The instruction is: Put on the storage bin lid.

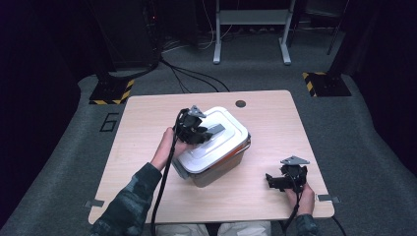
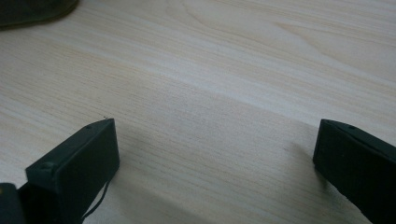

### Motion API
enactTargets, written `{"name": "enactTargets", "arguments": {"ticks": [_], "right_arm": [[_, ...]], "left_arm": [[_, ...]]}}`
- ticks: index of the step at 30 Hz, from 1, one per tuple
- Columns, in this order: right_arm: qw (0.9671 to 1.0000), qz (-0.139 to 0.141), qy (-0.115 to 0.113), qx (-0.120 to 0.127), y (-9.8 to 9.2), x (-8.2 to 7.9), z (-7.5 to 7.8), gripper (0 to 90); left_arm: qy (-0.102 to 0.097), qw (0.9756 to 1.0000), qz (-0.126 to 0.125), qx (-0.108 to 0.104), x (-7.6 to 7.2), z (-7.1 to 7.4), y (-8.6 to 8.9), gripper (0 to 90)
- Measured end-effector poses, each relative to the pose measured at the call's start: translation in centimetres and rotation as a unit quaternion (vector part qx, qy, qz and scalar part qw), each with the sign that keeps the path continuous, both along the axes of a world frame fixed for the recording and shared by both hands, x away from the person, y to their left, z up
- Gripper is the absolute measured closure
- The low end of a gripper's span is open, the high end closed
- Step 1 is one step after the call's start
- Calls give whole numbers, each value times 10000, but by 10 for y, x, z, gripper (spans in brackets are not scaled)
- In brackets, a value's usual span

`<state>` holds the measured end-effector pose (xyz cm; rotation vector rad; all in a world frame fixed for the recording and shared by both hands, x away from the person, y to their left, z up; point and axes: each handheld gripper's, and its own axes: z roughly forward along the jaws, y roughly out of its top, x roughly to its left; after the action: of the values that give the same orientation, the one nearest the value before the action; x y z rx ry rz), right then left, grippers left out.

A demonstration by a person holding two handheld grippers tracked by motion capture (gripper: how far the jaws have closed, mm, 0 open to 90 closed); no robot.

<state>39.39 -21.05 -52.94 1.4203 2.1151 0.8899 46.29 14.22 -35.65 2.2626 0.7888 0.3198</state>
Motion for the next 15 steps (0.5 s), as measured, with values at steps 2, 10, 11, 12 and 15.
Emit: {"name": "enactTargets", "arguments": {"ticks": [2,10,11,12,15], "right_arm": [[10000,0,-1,1,0,0,0,0],[10000,-3,-11,-1,0,0,0,0],[10000,-3,-9,-1,0,0,0,0],[10000,-3,-9,-1,0,0,0,0],[10000,-4,-7,1,0,0,0,0]], "left_arm": [[45,10000,8,31,-1,-6,-3,664],[137,9999,-45,58,-5,-19,-6,664],[133,9999,-51,54,-5,-19,-6,664],[133,9999,-51,54,-5,-19,-6,664],[89,9999,-68,63,-5,-20,-6,664]]}}
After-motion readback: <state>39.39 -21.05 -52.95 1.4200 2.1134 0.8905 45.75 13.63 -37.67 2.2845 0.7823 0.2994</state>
